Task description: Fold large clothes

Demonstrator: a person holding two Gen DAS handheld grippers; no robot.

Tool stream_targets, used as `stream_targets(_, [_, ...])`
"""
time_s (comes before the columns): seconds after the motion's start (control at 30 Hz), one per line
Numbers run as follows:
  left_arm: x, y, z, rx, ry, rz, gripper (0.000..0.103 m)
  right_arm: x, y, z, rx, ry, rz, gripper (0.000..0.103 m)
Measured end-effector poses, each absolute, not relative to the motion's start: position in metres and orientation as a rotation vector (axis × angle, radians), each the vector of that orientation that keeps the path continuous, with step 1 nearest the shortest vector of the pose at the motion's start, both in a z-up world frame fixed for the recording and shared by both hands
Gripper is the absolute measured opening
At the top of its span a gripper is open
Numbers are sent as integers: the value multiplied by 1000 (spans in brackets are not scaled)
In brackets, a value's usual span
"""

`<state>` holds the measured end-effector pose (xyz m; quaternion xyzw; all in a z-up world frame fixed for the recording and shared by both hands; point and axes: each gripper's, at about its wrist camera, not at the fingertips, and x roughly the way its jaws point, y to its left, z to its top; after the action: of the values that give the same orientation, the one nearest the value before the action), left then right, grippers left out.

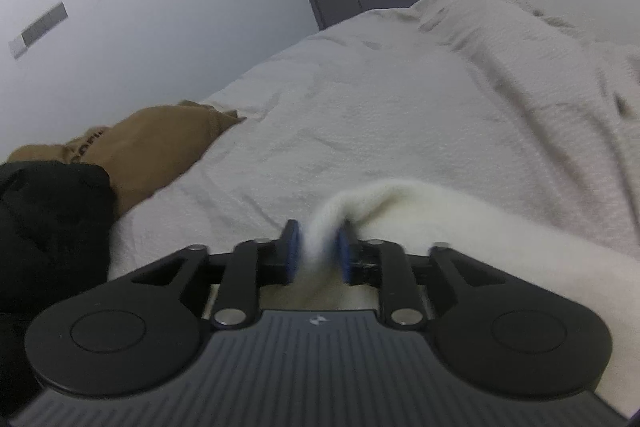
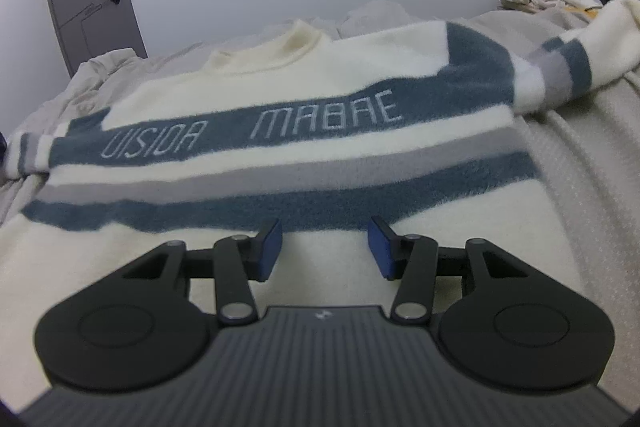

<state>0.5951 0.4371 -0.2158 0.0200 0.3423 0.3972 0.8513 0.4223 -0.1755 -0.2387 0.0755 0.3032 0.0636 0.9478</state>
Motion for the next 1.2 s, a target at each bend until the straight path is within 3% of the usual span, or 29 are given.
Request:
stream_targets(0.03, [589, 436, -215, 26, 715, 834, 53, 422, -177, -238, 164, 616, 133, 50])
stream_targets(0.13, [570, 419, -201, -9, 683, 797, 63, 417, -178, -237, 190, 621, 137, 50])
stream_targets(0.57, [443, 283, -138, -172, 675, 475, 64, 377, -202, -213, 208, 619, 147, 50])
stream_targets(0.87, [336, 203, -158, -470, 754, 326, 64, 332, -232, -184, 225, 574, 96, 50])
stream_targets(1.17, [238, 163, -176, -716, 772, 206, 63, 288, -270, -177, 450, 747, 94, 50])
stream_targets(1.2, [230, 161, -180, -739, 775, 194, 63, 281, -274, -180, 478, 777, 99, 56])
